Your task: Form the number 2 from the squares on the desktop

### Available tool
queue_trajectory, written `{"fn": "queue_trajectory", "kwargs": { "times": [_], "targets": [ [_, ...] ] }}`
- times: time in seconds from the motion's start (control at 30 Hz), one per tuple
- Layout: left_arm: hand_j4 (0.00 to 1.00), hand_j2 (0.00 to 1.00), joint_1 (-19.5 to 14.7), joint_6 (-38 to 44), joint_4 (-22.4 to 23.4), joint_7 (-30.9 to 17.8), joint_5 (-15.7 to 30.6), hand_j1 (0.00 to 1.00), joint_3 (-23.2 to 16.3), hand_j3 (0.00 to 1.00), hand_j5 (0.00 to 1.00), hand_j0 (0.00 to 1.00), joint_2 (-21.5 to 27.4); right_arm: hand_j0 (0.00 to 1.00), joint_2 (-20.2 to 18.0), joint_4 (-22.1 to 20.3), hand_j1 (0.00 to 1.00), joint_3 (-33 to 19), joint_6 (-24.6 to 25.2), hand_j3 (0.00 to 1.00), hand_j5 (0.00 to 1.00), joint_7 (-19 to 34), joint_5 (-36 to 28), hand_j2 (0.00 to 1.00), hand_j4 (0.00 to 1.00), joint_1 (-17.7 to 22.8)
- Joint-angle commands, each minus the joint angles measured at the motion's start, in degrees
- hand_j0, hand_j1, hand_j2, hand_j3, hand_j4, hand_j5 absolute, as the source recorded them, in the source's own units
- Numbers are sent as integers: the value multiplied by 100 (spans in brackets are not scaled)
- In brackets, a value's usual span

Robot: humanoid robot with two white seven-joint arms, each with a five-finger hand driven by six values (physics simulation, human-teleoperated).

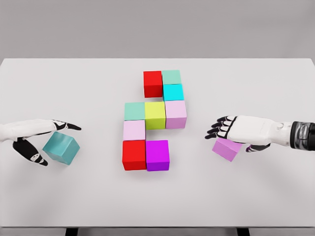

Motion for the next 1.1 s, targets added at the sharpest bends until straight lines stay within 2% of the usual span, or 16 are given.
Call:
{"fn": "queue_trajectory", "kwargs": {
  "times": [0.0, 0.23, 0.27, 0.4, 0.67, 0.7, 0.77, 0.83, 0.9, 1.07],
  "targets": [
    [100, 100, 0, 50, -1, 110, -41, 100, -11, 100, 100, 100, -45, 100, -2, 13, 100, 0, 15, 100, 100, -2, 21, 100, 100, 0],
    [98, 98, 0, 50, -10, 136, -41, 98, -72, 98, 98, 98, -36, 100, 6, 4, 100, 79, 15, 100, 100, -2, 83, 100, 100, 0],
    [94, 94, 0, 50, -10, 136, -41, 94, -81, 94, 94, 94, -36, 100, 6, 4, 100, 79, 15, 100, 100, -2, 83, 100, 100, -9],
    [91, 91, 9, 58, -1, 206, -84, 91, -134, 91, 91, 91, -45, 100, 6, 4, 100, 70, 15, 100, 100, -2, 65, 100, 100, -18],
    [91, 91, 26, 199, -10, 356, -260, 91, -160, 91, 91, 91, -54, 100, 6, -13, 100, 70, 15, 100, 100, -2, 65, 100, 100, -18],
    [91, 91, 35, 199, -10, 391, -269, 91, -169, 91, 91, 91, -54, 99, 6, -13, 99, 70, 15, 99, 99, -2, 65, 99, 99, -18],
    [90, 90, 35, 199, -10, 470, -269, 90, -274, 90, 90, 90, -54, 85, 6, -13, 85, 70, 15, 85, 85, -2, 65, 85, 85, -26],
    [86, 86, 35, 199, -18, 532, -278, 86, -283, 86, 86, 86, -54, 78, 6, -13, 78, 70, 15, 78, 78, -2, 65, 78, 78, -35],
    [75, 75, 35, 190, -18, 567, -278, 75, -292, 75, 75, 75, -54, 77, 6, -22, 77, 70, 15, 77, 77, -2, 57, 77, 77, -35],
    [66, 66, 44, 173, -36, 611, -278, 66, -336, 66, 66, 66, -63, 76, 6, -40, 76, 70, 15, 76, 76, -2, 57, 76, 76, -35]
  ]
}}
